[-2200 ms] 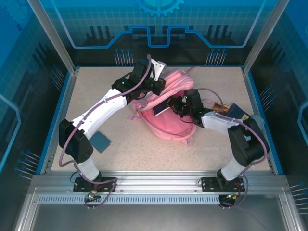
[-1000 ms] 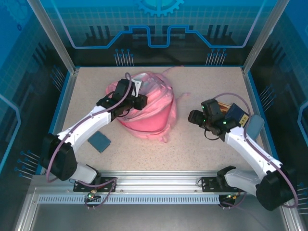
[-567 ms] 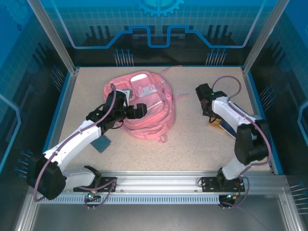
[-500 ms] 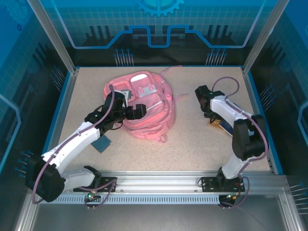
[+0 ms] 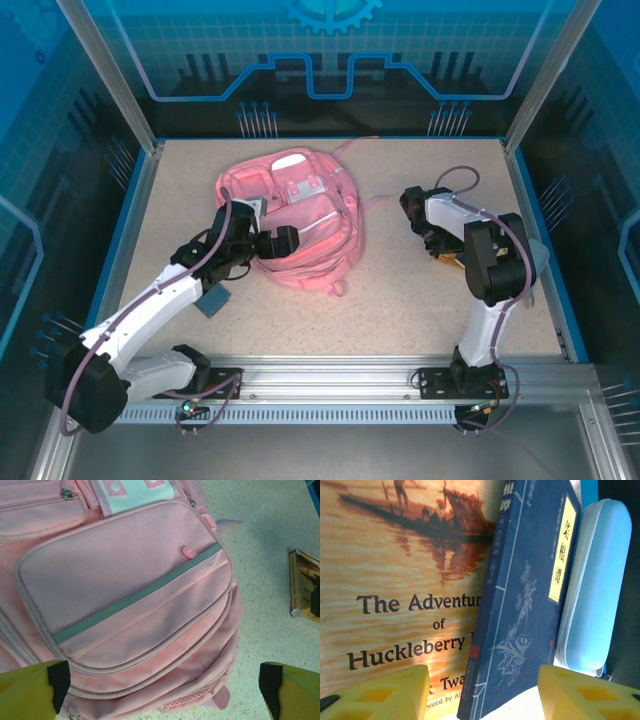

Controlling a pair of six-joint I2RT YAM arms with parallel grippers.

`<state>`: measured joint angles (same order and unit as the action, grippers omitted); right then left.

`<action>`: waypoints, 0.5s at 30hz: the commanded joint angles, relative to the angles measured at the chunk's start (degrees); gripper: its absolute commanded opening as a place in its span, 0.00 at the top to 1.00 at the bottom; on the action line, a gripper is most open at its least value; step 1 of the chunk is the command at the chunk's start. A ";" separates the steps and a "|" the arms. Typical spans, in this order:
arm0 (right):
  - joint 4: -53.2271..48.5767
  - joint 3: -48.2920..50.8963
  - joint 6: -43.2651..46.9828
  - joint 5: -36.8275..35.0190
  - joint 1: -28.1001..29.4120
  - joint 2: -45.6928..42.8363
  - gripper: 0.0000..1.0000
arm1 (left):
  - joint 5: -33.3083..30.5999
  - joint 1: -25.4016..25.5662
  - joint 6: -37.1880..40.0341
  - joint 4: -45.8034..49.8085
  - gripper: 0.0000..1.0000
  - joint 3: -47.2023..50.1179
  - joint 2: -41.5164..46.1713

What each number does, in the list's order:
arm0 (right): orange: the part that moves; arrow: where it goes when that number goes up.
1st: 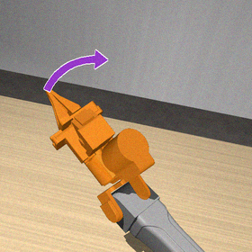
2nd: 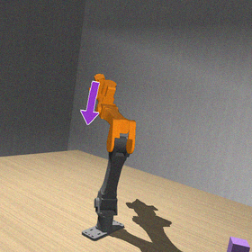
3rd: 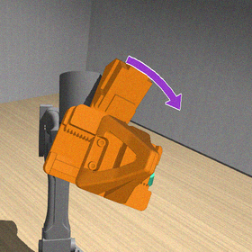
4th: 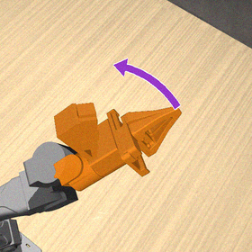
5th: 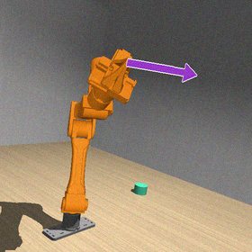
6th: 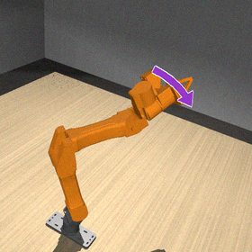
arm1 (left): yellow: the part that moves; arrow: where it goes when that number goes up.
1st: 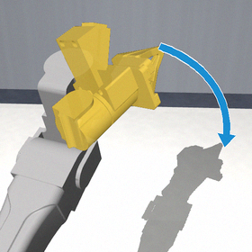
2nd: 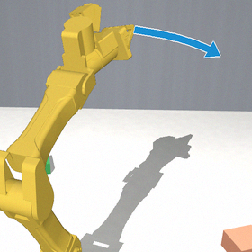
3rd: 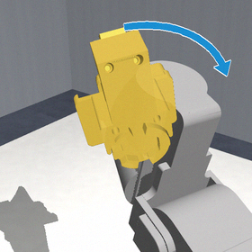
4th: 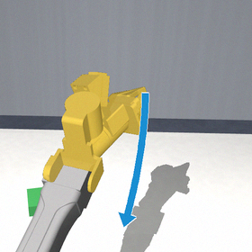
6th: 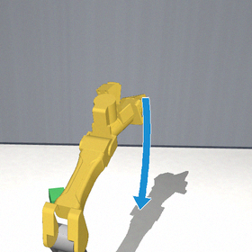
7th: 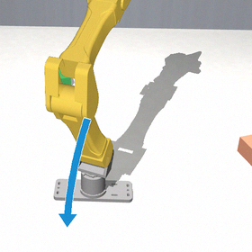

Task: Pack the student bag
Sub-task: Pick up the book from the middle-right of the table.

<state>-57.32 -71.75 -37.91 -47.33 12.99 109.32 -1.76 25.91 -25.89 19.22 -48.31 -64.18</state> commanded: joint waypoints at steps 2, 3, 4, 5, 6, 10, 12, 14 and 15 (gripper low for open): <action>-2.47 -0.95 -0.06 -0.56 -1.93 1.97 0.43 | -0.81 -0.69 -1.42 0.61 0.01 0.94 1.60; -2.60 -0.87 -0.06 -0.44 -2.17 2.18 0.46 | -0.79 -0.69 -1.44 0.63 0.01 0.92 1.76; -2.73 -0.93 0.03 -0.40 -2.35 2.38 0.49 | -0.71 -0.69 -1.48 0.56 0.01 0.88 1.71; -2.80 -0.91 -0.01 -0.54 -2.36 2.58 0.50 | -0.71 -0.69 -1.37 0.57 0.01 0.83 1.68; -2.89 -0.93 -0.06 -0.74 -2.41 2.83 0.52 | -0.70 -0.69 -1.36 0.61 0.01 0.77 1.66; -2.82 -1.11 0.59 -0.37 -2.38 3.44 0.64 | -0.70 -0.77 -1.47 0.81 0.01 0.51 1.72; -2.18 -1.12 1.36 0.90 -2.41 3.19 0.74 | -0.67 -0.77 -1.52 0.86 0.01 0.40 1.81; -1.33 -0.72 2.11 2.40 -2.33 2.44 0.83 | -0.64 -0.82 -1.66 0.94 0.01 0.41 1.81; -0.94 -0.64 2.35 3.19 -2.27 1.89 0.86 | -0.69 -0.92 -1.70 0.97 0.01 0.34 1.86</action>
<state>-58.59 -71.75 -36.53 -46.96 11.18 111.79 -1.76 25.63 -27.03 19.25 -48.21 -63.66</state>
